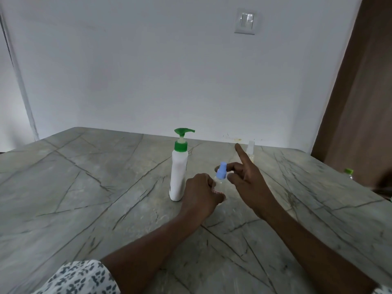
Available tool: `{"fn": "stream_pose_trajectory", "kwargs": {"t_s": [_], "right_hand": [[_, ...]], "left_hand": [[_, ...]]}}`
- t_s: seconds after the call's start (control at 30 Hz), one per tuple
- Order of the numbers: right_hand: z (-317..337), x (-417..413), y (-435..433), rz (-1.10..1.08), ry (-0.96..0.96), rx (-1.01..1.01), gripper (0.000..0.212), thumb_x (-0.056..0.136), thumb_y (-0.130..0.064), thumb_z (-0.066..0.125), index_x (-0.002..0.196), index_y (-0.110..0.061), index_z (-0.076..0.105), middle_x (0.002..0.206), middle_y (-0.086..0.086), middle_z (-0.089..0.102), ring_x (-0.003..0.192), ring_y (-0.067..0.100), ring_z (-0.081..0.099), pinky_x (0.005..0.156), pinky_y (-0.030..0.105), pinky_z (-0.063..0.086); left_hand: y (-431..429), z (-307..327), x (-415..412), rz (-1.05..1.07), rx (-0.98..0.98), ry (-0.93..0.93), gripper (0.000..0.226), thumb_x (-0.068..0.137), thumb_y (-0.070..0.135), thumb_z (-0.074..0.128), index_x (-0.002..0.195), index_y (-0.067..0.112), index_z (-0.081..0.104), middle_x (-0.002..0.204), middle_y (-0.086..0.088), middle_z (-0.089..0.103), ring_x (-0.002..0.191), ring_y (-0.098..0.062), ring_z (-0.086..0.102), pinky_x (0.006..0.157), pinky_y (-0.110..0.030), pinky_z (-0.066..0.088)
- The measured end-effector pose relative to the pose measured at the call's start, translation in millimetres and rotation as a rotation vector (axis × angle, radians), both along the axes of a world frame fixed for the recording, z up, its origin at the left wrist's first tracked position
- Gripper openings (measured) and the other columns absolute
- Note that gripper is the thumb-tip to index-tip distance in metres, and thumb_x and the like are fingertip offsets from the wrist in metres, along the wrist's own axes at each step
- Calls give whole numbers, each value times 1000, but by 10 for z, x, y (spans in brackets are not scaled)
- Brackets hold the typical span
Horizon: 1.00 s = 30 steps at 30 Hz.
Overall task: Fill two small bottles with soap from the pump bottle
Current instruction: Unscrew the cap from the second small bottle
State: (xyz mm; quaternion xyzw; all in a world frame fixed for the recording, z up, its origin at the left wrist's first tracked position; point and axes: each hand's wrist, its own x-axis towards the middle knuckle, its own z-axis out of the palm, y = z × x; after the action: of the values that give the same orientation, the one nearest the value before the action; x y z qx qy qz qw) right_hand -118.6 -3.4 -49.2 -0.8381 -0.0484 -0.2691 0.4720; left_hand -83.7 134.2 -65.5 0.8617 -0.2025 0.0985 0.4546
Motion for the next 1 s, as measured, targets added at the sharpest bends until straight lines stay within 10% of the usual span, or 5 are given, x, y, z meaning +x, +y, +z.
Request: {"fn": "stream_pose_trajectory", "kwargs": {"t_s": [0.27,0.43,0.6,0.77,1.0], "right_hand": [[-47,63,53,-79,-40,-123,85,88,-23,70,155,-20,18,98,-4,63,95,1,59,81,2,40],[11,39,70,-35,-34,-84,81,93,-16,63,155,-23,13,119,-8,62,106,0,57,82,8,39],[22,24,96,-107,-32,-162,78,89,-25,69,153,-16,25,96,-5,62,89,5,59,81,5,41],[179,-53,23,-65,-40,-78,67,96,-10,58,152,-24,25,117,0,68,108,13,62,98,29,46],[651,-184,-223,19,-253,199,45,89,7,61,124,-21,62,108,5,73,107,17,68,94,30,52]], "left_hand": [[-4,6,2,10,19,-9,26,68,28,82,76,16,60,70,6,62,60,-6,57,53,-22,45],[-5,0,6,-1,6,9,30,69,29,82,88,16,64,75,9,62,61,-2,56,53,-15,40],[-6,4,3,8,2,10,30,67,30,83,83,16,63,73,8,62,62,-3,57,54,-17,44],[-1,30,-21,19,6,14,31,66,28,83,69,18,54,63,8,56,54,-4,49,50,-20,39],[-8,12,-10,26,-29,1,30,66,28,84,86,14,67,75,7,65,66,-6,60,64,-24,53]]}}
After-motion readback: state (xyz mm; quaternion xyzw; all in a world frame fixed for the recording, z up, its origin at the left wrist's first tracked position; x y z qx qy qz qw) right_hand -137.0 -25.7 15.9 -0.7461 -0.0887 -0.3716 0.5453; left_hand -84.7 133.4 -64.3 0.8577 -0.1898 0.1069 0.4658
